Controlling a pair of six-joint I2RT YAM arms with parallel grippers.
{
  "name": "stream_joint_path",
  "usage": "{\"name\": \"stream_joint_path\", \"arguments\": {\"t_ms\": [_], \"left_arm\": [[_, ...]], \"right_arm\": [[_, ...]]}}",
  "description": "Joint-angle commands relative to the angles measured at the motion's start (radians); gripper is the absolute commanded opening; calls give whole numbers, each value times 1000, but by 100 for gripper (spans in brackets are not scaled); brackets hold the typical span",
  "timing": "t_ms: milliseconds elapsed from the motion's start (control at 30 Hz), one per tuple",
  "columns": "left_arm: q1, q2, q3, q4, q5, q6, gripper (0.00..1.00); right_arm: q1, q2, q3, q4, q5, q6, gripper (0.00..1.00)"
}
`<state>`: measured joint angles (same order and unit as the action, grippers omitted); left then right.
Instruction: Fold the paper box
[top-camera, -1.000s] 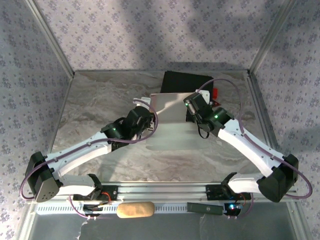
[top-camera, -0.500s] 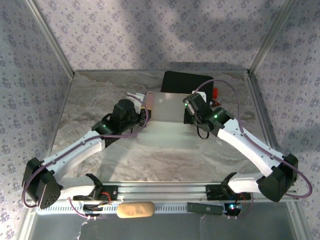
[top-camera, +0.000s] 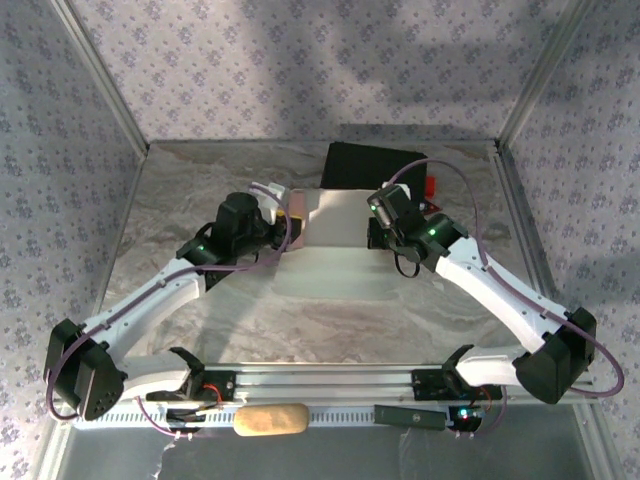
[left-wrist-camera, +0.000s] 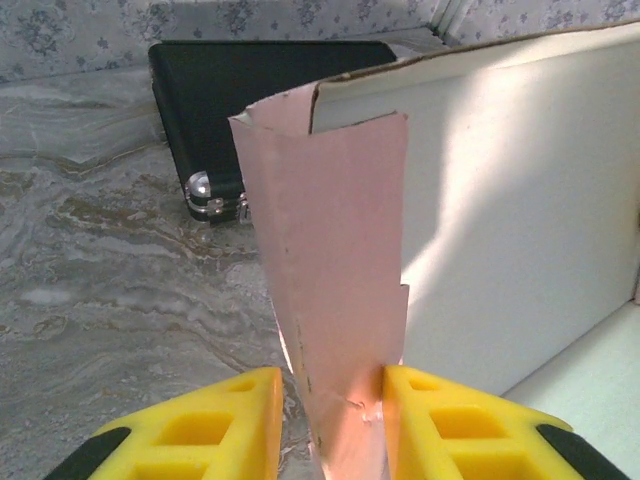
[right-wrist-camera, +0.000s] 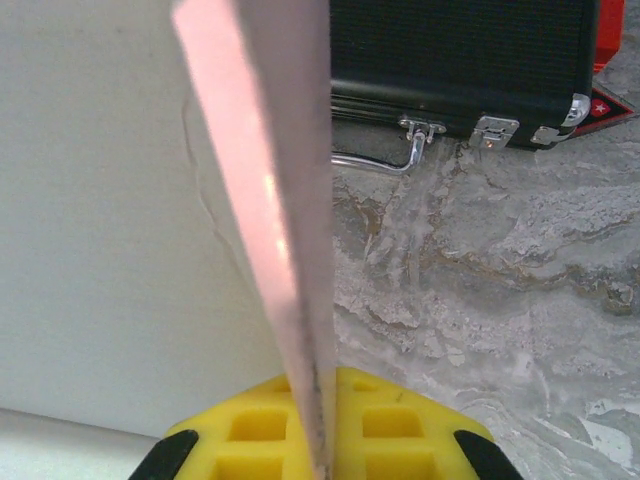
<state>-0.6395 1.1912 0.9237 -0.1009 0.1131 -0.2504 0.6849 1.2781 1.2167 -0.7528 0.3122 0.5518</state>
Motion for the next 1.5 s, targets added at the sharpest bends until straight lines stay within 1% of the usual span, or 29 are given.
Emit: {"name": "stream_joint_path", "arguments": {"t_ms": [0, 100, 233, 400, 533, 733, 767, 867, 900, 1000, 1067, 1233, 1333, 1433, 1467], "left_arm": [[15, 20, 72, 8, 81, 31, 29], [17, 34, 71, 6, 114, 34, 28], [17, 42, 68, 11, 121, 29, 28], [16, 61, 69, 29, 111, 23, 31], [7, 83, 81, 31, 91, 29, 31], [-2, 97, 74, 62, 91, 27, 30], [-6, 98, 72, 70, 90, 26, 28], [-8, 100, 70, 81, 103, 24, 13], [-8, 100, 68, 87, 108, 23, 10], [-9, 98, 65, 94, 118, 22, 3], [-8, 96, 61, 98, 117, 20, 0], [-11, 92, 41, 112, 114, 19, 0], [-10, 95, 39, 116, 109, 23, 14], [-7, 96, 44, 116, 100, 29, 22], [-5, 96, 44, 118, 98, 31, 23]], "right_arm": [[-3, -6, 30, -11, -24, -26, 0], [-12, -12, 29, -9, -35, -24, 0], [-15, -14, 28, 4, -54, -28, 0], [1, -13, 27, 17, -64, -33, 0], [6, -14, 29, 20, -68, -30, 0], [3, -17, 30, 20, -90, -29, 0], [1, -19, 29, 21, -98, -29, 0], [-13, -26, 22, 37, -143, -27, 0], [-18, -28, 20, 42, -155, -29, 0], [-24, -31, 17, 46, -180, -32, 0], [-29, -33, 17, 50, -194, -35, 0], [-31, -41, 12, 58, -218, -44, 0], [-32, -40, 12, 57, -225, -48, 0], [-33, -43, 10, 60, -234, -50, 0], [-34, -42, 9, 61, -237, -50, 0]]}}
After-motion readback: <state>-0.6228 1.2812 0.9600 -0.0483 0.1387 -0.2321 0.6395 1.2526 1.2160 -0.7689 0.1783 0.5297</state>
